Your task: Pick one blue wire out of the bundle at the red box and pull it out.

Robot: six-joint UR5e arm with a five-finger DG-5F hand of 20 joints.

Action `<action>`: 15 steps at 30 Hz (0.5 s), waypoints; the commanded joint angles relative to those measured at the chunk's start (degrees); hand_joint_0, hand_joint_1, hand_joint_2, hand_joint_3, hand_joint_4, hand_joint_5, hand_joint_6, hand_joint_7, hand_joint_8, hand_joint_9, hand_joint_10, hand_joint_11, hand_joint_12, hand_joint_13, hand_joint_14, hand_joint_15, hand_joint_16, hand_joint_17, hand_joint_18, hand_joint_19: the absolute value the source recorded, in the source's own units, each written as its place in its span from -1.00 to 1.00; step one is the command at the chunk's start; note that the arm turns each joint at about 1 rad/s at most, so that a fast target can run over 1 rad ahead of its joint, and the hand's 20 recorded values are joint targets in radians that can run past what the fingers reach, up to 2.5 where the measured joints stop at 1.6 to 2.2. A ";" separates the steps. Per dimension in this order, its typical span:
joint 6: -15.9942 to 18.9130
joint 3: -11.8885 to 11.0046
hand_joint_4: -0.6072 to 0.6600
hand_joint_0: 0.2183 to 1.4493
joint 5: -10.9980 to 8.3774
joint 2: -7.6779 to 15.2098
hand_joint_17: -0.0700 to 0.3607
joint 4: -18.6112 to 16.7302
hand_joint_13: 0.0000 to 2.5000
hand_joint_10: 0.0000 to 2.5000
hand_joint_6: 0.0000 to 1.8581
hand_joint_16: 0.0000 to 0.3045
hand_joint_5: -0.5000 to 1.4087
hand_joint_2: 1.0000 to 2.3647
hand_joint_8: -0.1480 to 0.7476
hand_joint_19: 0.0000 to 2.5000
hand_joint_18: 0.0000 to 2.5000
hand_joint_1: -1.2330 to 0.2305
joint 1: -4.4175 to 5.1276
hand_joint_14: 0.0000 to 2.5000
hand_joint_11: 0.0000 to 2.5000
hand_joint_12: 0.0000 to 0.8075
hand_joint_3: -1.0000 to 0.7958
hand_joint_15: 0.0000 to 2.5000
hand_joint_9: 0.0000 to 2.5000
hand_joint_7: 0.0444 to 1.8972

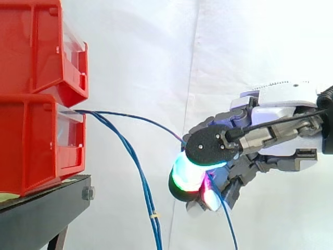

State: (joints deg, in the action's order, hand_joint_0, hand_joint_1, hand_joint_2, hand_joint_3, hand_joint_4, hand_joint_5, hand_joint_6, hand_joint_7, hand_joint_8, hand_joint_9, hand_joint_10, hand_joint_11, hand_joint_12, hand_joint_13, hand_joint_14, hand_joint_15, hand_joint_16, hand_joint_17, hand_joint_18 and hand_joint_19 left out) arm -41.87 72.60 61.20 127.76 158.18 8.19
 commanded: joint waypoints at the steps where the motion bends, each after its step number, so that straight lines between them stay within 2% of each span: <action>1: 8.91 0.00 0.38 -0.40 -0.02 -0.49 -0.02 1.42 -0.38 -0.98 -0.05 -0.59 -0.66 -0.99 0.23 -0.61 -0.33 -0.29 0.16 -0.99 -0.43 0.18 -0.36 -0.70 -0.29 0.06; 3: 10.93 0.00 0.37 -0.41 -0.20 -1.02 -0.02 2.66 -0.38 -0.99 -0.06 -0.59 -0.66 -0.99 0.24 -0.61 -0.34 -0.27 0.33 -0.99 -0.43 0.18 -0.37 -0.70 -0.29 0.04; 8: 11.55 0.00 0.38 -0.44 -1.26 -1.81 -0.01 6.35 -0.38 -0.99 -0.06 -0.58 -0.66 -0.99 0.24 -0.61 -0.34 -0.23 0.42 -0.99 -0.43 0.19 -0.39 -0.70 -0.29 0.04; 15: 14.27 0.00 0.38 -0.46 -1.34 -1.81 0.00 6.96 -0.38 -0.98 -0.07 -0.58 -0.66 -1.00 0.25 -0.60 -0.33 -0.21 0.42 -0.99 -0.44 0.19 -0.41 -0.70 -0.29 0.03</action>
State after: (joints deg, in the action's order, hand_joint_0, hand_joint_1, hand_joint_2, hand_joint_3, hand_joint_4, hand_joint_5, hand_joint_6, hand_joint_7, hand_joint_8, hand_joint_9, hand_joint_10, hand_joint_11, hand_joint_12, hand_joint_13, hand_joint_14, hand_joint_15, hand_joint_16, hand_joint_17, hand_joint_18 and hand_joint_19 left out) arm -28.94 72.60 59.93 125.97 164.87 8.60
